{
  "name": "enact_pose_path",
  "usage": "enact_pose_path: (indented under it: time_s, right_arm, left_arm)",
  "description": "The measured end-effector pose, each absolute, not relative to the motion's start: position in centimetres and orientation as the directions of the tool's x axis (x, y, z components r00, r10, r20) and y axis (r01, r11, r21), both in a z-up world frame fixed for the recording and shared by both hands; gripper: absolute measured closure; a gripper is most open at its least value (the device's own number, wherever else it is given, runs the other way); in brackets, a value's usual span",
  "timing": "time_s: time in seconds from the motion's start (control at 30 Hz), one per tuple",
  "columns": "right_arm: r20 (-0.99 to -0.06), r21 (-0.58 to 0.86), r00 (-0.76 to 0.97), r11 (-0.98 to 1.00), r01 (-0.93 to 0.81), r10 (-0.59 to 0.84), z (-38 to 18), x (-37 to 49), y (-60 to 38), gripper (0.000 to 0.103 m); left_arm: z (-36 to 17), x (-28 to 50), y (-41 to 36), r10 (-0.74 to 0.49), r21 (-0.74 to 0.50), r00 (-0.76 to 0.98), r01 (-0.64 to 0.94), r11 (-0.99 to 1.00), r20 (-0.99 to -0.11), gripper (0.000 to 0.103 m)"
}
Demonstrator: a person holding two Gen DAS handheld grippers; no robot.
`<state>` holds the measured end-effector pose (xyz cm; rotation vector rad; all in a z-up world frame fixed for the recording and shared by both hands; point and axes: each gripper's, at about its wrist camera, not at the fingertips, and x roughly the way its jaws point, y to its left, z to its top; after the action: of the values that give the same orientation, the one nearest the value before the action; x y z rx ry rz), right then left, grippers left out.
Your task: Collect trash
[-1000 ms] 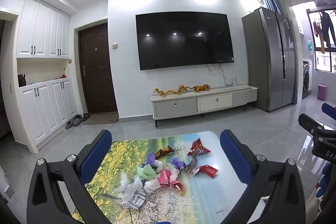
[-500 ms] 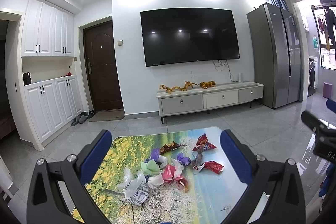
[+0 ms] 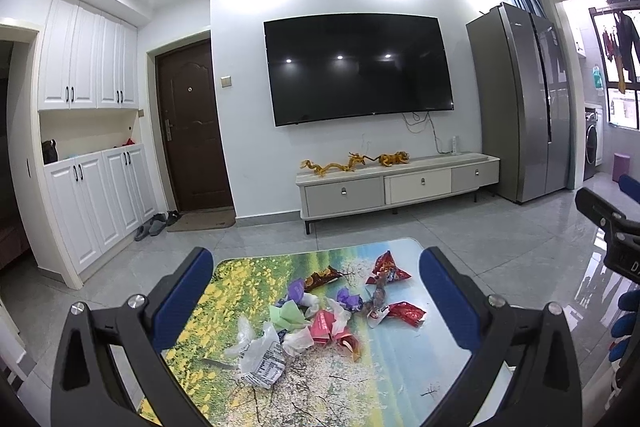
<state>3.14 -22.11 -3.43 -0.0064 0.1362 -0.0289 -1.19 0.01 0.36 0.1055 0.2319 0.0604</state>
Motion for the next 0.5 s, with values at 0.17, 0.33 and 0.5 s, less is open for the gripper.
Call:
enact_pose_path:
  time_s: [0.17, 0.33, 0.5]
  right_arm:
    - [-0.157, -0.022, 0.986, 0.999, 0.043, -0.046, -3.7, 3.4, -21.8, 0.000]
    - [-0.178, -0.033, 0.983, 0.999, 0.026, -0.031, -3.7, 3.3, -21.9, 0.000]
    - [-0.178, -0.019, 0.984, 1.000, 0.008, -0.012, -3.5, 3.2, -22.2, 0.000]
  left_arm:
    - [0.6, -1.2, 0.4, 0.088, 0.101, 0.973, -0.068, 0.993, -0.214, 0.000]
    - [2.3, -2.1, 2.8, 0.157, 0.082, 0.975, -0.146, 0.986, -0.158, 0.000]
    - [3.5, -2.0, 5.9, 0.224, 0.066, 0.964, -0.216, 0.974, -0.145, 0.000]
